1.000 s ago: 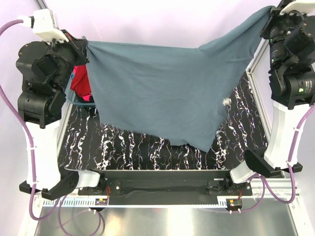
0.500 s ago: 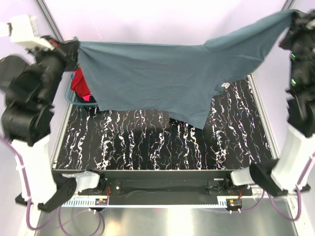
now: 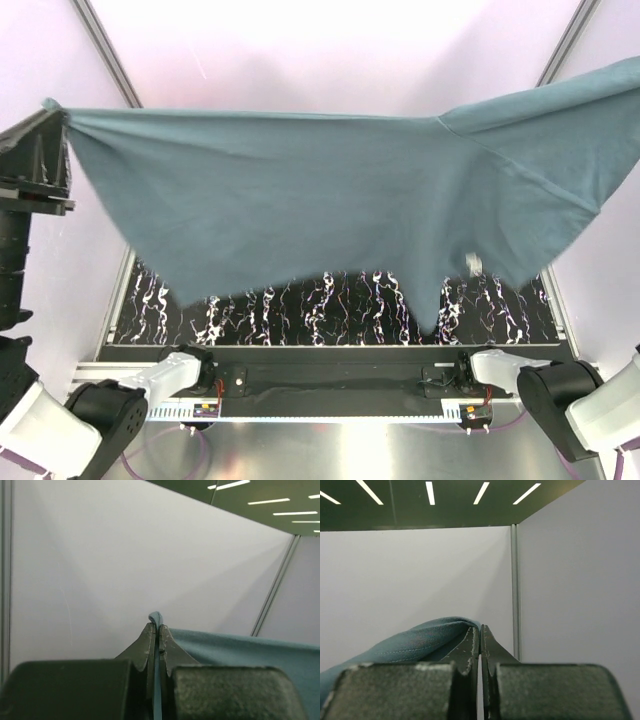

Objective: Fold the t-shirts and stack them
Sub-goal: Flatten the tshirt out

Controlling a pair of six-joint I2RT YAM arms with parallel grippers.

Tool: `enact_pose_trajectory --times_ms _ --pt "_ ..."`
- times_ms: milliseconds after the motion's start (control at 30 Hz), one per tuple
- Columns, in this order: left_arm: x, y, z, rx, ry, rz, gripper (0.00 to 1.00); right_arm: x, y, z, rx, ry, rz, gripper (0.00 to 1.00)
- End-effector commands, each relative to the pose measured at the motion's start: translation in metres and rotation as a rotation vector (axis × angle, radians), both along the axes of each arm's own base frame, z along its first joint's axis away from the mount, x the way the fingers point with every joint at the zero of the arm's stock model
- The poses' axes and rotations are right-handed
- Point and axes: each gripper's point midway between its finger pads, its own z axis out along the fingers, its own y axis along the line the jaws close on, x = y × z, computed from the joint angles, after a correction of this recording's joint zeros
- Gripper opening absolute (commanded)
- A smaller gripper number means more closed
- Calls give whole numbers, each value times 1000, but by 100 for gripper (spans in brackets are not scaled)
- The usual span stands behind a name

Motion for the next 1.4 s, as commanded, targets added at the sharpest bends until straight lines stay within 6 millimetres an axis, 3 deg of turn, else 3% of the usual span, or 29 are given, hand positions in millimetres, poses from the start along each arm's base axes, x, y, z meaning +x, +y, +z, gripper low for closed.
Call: enact_pose_trajectory --times_ms 0,100,167,200,300,333,367,400,533,567,633,700,767,833,867,900,933,967,1000,1033,1067,1133,1167,1200,1233,1267,1300,1333,1367 --pt "34 6 -4 9 66 81 0 30 -9 -4 -10 46 -94 0" --pt "78 -4 -26 33 167 84 0 64 -9 -18 -31 118 -142 0" --pt "117 -10 -52 48 265 103 0 86 -11 -30 -39 173 -182 0" --pt "128 -12 -59 54 291 108 0 106 -9 -40 -50 216 -195 0" --pt "176 -23 -103 80 396 117 0 152 -2 -83 -94 352 -204 0" --pt "187 -23 -106 67 381 128 0 182 2 -115 -120 433 -209 0" --pt "209 -28 -142 81 458 130 0 193 4 -129 -130 461 -209 0" --pt "219 -29 -156 77 488 139 0 203 6 -143 -137 485 -209 0" --pt "273 -39 -237 65 664 137 0 266 15 -233 -175 636 -210 0" --pt "284 -41 -268 57 724 141 0 280 18 -254 -180 673 -209 0" --pt "307 -43 -298 45 751 151 0 303 20 -294 -189 712 -214 0" --pt "327 -47 -349 53 833 158 0 328 19 -327 -174 744 -217 0" --pt "344 -50 -380 52 861 159 0 352 23 -375 -184 821 -207 0" --pt "365 -54 -413 59 892 158 0 370 23 -397 -181 823 -212 0" --pt "372 -54 -426 59 907 165 0 384 25 -422 -192 860 -211 0" --pt "383 -56 -451 67 946 170 0 394 26 -428 -190 845 -213 0" --pt "391 -56 -456 62 941 177 0 403 26 -436 -204 856 -217 0" --pt "399 -57 -461 57 942 177 0 417 27 -464 -219 903 -223 0" --pt "409 -57 -482 64 975 181 0 426 27 -470 -220 904 -231 0" --pt "416 -58 -487 63 977 177 0 436 27 -467 -228 895 -236 0" --pt "426 -56 -485 57 966 180 0 448 27 -491 -241 933 -244 0" --pt "440 -60 -506 67 991 161 0 465 28 -489 -250 913 -253 0" --pt "449 -60 -502 70 975 156 0 474 26 -508 -255 938 -259 0" --pt "456 -62 -518 80 998 150 0 480 25 -510 -251 935 -260 0" --pt "460 -63 -522 86 1006 140 0 488 25 -503 -224 909 -252 0" --pt "468 -63 -515 80 990 147 0 495 20 -517 -213 929 -253 0" --pt "474 -61 -529 85 1015 156 0 499 20 -523 -207 945 -245 0" --pt "475 -60 -532 86 1029 160 0 508 21 -514 -193 920 -238 0" --pt "482 -58 -527 77 1014 170 0 515 19 -529 -199 944 -235 0"
